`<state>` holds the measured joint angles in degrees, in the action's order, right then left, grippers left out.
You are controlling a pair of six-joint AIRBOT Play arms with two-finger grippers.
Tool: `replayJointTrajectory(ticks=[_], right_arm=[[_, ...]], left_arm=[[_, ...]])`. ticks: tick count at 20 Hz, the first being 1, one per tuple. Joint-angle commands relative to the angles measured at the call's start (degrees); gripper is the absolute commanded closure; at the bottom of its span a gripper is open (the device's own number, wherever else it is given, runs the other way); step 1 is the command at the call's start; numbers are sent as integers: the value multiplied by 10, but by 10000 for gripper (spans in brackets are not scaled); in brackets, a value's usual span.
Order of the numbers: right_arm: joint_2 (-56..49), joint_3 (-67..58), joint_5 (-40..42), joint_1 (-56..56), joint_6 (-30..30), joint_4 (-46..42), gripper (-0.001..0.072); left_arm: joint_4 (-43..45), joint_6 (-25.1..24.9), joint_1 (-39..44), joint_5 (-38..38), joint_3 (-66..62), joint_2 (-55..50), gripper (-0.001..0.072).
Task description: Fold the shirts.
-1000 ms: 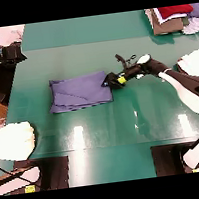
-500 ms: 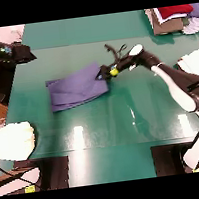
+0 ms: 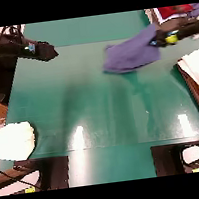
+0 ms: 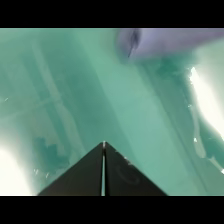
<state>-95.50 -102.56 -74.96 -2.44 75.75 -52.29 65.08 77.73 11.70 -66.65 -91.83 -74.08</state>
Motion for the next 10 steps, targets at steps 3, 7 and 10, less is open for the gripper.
replayJointTrajectory(ticks=[3, 7, 10], right_arm=[[30, -2, 59, -164, 3, -27, 696], [30, -3, 134, -212, -35, 22, 697], [29, -23, 166, -226, -70, 78, 697]], left_arm=[[-2, 3, 38, 35, 0, 0, 684], [-8, 3, 44, 43, 0, 0, 684], [-8, 3, 44, 47, 0, 0, 684]])
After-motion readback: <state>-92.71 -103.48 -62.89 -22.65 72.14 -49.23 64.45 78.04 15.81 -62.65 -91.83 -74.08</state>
